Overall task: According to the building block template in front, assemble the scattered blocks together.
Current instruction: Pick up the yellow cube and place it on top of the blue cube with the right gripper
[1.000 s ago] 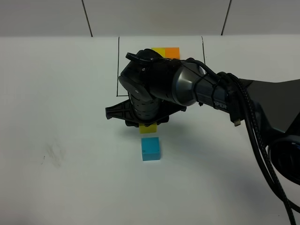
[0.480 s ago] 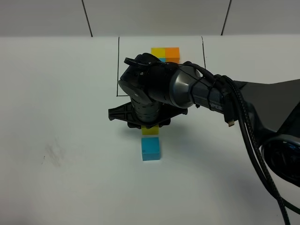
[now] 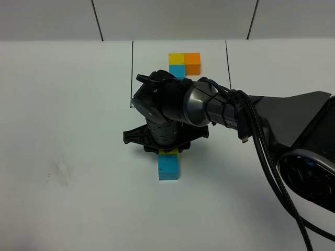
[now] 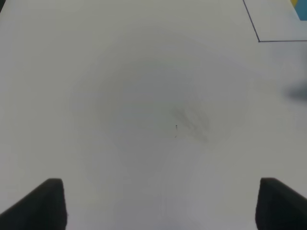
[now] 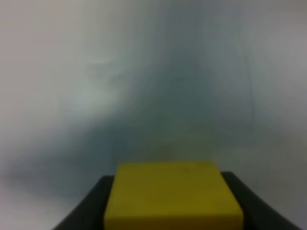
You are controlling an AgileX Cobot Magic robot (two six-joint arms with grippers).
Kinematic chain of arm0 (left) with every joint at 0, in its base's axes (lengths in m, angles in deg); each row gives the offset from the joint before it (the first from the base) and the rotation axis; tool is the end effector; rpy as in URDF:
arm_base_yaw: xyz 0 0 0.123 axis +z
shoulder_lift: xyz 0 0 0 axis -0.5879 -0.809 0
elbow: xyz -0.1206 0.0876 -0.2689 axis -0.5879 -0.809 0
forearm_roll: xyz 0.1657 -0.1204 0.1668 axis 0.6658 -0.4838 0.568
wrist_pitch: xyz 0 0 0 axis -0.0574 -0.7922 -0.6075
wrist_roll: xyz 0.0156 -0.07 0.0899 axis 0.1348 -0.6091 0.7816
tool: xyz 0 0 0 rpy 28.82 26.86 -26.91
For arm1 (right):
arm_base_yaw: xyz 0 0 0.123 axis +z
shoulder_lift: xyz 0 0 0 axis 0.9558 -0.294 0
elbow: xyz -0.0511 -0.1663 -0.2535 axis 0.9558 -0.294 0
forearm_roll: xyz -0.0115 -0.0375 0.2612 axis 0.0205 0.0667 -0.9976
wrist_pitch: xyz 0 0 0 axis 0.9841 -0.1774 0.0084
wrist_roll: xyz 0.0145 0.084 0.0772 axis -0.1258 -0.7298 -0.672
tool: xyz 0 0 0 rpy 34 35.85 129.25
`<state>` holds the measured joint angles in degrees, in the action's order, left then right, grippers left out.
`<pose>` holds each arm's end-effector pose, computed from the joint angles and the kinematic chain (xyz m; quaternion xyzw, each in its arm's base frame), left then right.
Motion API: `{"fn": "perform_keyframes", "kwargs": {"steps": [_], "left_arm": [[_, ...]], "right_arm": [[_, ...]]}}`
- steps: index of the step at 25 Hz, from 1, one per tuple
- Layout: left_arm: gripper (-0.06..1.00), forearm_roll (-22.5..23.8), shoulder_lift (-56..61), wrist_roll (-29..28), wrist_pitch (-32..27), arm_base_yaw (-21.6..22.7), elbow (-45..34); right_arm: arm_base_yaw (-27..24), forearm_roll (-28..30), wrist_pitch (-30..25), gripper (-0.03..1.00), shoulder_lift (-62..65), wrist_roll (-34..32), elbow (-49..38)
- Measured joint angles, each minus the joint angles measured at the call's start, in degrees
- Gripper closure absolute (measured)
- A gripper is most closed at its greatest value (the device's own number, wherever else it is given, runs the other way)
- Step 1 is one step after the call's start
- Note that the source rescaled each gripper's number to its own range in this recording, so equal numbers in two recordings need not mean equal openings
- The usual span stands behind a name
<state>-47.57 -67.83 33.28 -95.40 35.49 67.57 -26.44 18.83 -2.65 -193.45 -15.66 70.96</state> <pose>0.0028 0.0000 0.2732 0.0038 0.8525 -0.0023 0.5227 0.3479 0.3379 0.1095 0.0106 0.9941 -0.0089 0.1072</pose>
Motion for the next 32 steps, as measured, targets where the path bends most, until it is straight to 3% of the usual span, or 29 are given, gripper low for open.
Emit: {"fn": "perform_keyframes", "kwargs": {"steps": [27,29,32], "left_arm": [[0.26,0.3,0.0,0.0,0.0,0.0,0.0],[0.26,0.3,0.0,0.0,0.0,0.0,0.0],[0.26,0.3,0.0,0.0,0.0,0.0,0.0]], "right_arm": [[0.0,-0.1,1.8,0.72,-1.2,0.2,0.2],[0.0,0.3,2.6,0.61,-1.0,1.5,0.2],[0.0,2.3,2.5,0.27,1.0,2.6,0.2]]}}
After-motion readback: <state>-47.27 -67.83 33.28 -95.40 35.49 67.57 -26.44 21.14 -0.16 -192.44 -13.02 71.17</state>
